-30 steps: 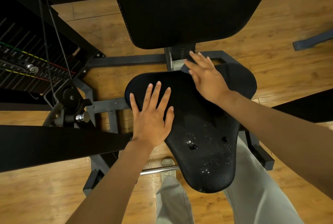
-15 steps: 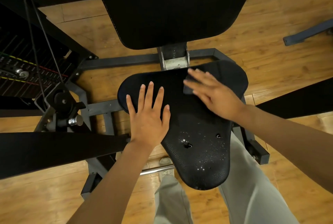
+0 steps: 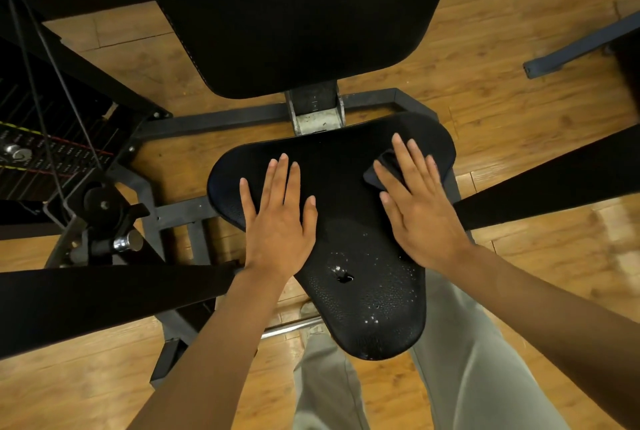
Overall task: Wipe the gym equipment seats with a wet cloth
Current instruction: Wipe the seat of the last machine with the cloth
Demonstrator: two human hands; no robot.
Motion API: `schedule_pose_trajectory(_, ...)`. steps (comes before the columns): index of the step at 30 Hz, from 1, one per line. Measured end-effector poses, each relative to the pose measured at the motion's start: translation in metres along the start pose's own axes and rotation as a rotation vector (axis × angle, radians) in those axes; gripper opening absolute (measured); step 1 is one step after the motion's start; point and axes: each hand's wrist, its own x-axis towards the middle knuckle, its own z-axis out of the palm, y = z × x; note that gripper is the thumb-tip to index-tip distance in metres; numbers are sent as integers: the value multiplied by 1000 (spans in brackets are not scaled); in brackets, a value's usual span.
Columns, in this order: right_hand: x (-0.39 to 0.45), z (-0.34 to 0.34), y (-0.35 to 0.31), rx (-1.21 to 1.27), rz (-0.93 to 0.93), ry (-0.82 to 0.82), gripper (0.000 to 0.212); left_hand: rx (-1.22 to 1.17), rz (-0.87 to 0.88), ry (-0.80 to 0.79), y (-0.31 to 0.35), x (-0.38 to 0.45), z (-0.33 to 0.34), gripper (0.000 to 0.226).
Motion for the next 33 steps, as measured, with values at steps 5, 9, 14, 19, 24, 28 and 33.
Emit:
schedule_pose_trajectory(5, 17, 0, 19, 129, -232, 16, 46, -10, 16, 29, -2, 1, 2, 71)
schedule_pose_trajectory(9, 18, 3, 19, 135, -211, 17, 43, -11, 20, 61, -2, -1, 5, 67)
schedule_pose_trajectory(14, 62, 1, 43, 169, 34, 86, 40, -3, 15, 48, -3, 0, 4, 67)
schedule_pose_trajectory(19, 98, 5, 51, 167, 257, 132, 39, 12, -9, 43, 0, 1, 8, 67)
schedule_pose_trajectory(24, 36, 3, 27, 193, 93, 110, 42, 23, -16, 32, -1, 2, 8, 68)
schedule_pose_trajectory(28, -4, 4, 17, 184, -51, 36, 44, 19, -10, 27, 0, 1, 7, 68)
schedule_pose_trajectory(33, 42, -3, 39, 127, 3, 58, 46, 26, -13, 14, 0, 1, 6, 68)
